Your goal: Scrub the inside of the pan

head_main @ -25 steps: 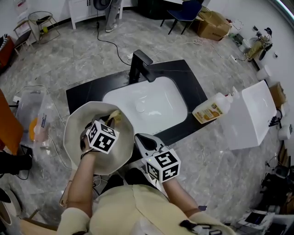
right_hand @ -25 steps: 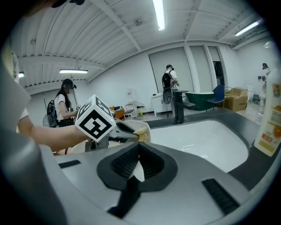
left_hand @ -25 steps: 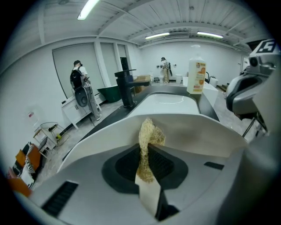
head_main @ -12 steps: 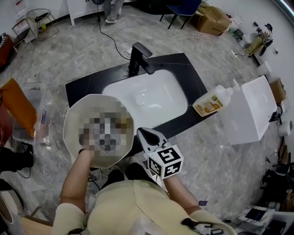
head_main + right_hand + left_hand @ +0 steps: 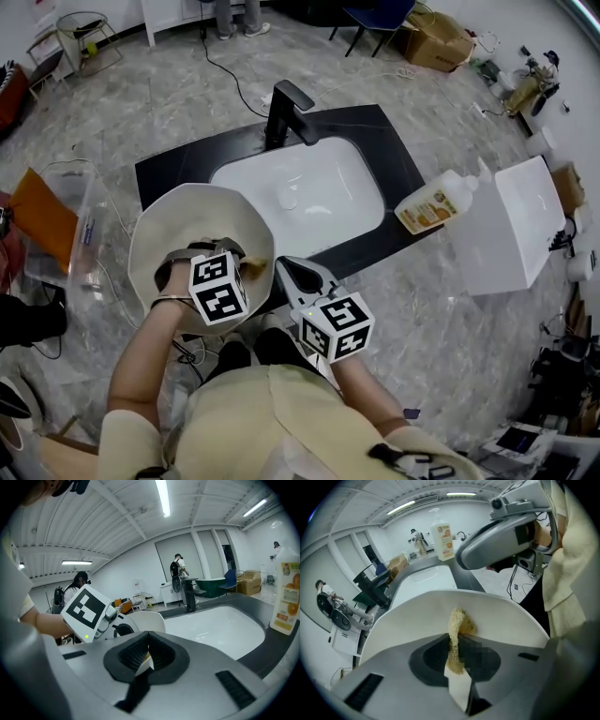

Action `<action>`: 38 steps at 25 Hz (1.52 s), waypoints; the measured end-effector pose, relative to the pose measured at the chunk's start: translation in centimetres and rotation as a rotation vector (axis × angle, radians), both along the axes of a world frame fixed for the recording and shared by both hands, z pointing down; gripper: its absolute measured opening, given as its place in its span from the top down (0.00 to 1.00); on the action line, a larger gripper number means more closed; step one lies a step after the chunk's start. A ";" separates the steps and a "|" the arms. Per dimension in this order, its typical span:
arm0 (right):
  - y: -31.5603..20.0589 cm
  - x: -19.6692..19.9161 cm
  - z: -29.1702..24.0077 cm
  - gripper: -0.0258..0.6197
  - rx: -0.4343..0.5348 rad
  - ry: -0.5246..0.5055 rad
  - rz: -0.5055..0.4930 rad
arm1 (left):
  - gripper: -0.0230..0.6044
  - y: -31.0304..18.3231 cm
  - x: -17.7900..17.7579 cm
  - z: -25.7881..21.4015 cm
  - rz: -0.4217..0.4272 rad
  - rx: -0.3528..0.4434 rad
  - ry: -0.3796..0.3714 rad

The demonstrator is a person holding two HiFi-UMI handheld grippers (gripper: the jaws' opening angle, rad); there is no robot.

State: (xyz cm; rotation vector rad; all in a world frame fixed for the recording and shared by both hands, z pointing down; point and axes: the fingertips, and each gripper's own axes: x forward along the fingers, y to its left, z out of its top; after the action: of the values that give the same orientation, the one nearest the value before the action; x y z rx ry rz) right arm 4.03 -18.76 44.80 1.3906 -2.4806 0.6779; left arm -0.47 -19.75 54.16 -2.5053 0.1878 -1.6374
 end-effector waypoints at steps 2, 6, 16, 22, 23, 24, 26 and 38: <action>-0.1 -0.2 0.2 0.94 -0.004 0.002 -0.008 | 0.88 0.9 -0.3 0.3 0.046 -0.016 -0.031; -0.3 -0.9 0.1 0.94 -0.001 -0.006 -0.031 | 0.88 2.5 -1.0 0.8 0.121 -0.052 -0.091; -0.8 -3.0 -0.7 0.94 0.021 -0.006 -0.112 | 0.88 5.8 -4.5 1.5 0.176 -0.141 -0.219; -0.8 -4.9 -1.0 0.94 0.033 0.001 -0.171 | 0.88 6.2 -8.2 2.3 0.150 -0.118 -0.350; -0.8 -5.3 -1.0 0.94 0.033 0.001 -0.181 | 0.88 6.1 -8.8 2.5 0.147 -0.105 -0.376; -0.8 -5.6 -1.0 0.94 0.033 0.000 -0.192 | 0.88 6.1 -9.2 2.6 0.139 -0.094 -0.396; -0.8 -6.3 -1.0 0.94 0.035 0.002 -0.214 | 0.88 5.8 -10.0 2.5 0.112 -0.074 -0.418; -0.7 -8.5 -0.7 0.94 0.027 0.011 -0.284 | 0.88 2.1 -14.5 1.9 -0.064 0.080 -0.525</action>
State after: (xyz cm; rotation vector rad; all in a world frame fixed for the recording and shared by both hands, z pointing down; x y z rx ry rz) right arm -4.42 -19.49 44.08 1.0155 -2.6149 0.5742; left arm -14.95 -17.68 56.08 -1.9437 0.2647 -2.1901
